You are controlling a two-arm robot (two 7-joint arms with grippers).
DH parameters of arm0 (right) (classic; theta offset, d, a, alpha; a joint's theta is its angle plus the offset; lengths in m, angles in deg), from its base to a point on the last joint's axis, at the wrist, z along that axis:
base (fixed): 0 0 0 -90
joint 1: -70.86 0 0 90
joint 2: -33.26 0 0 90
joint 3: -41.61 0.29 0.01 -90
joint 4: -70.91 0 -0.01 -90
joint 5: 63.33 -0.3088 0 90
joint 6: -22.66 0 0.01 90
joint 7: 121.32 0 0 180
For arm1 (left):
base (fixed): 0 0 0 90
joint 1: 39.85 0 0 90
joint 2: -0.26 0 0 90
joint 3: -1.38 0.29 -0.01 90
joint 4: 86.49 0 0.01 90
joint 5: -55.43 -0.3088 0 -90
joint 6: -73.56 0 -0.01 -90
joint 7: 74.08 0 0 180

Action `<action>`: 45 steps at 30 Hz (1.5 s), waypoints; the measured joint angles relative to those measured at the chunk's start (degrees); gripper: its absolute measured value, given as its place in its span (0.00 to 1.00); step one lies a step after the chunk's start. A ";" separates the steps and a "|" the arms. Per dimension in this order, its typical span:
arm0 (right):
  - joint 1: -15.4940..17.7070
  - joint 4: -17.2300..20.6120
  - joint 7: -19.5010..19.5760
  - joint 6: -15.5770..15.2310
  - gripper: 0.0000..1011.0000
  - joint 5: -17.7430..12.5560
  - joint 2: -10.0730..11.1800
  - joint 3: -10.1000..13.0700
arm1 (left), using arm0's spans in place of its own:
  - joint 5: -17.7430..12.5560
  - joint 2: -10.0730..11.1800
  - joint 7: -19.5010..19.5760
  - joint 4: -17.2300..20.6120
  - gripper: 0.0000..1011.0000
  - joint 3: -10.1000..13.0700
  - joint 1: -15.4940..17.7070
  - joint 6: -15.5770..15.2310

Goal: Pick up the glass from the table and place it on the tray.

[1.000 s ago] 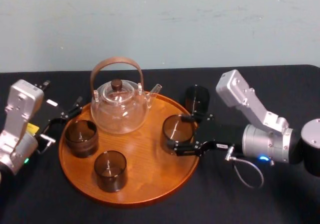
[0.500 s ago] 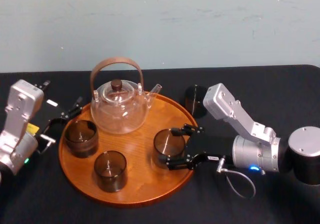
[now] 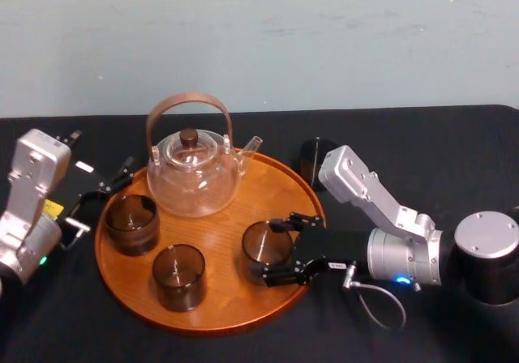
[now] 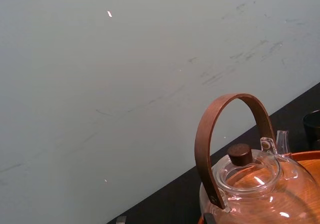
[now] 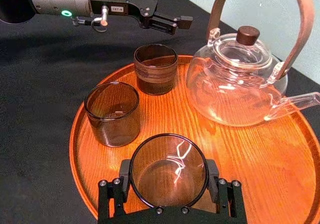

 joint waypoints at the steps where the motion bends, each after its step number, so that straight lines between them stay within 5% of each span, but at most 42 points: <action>1: -0.02 -0.10 -0.02 0.00 0.89 -0.04 -0.07 -0.05 | 0.00 0.00 0.00 0.00 0.99 0.00 0.00 0.00; 34: -0.35 -1.54 0.06 -0.04 0.89 0.34 -0.65 -1.34 | 0.00 0.00 0.00 0.00 0.99 0.00 0.00 0.00; 45: -0.33 -1.56 0.03 -0.14 0.99 0.26 -0.65 -1.30 | 0.00 0.00 0.00 0.00 0.99 0.00 0.00 0.00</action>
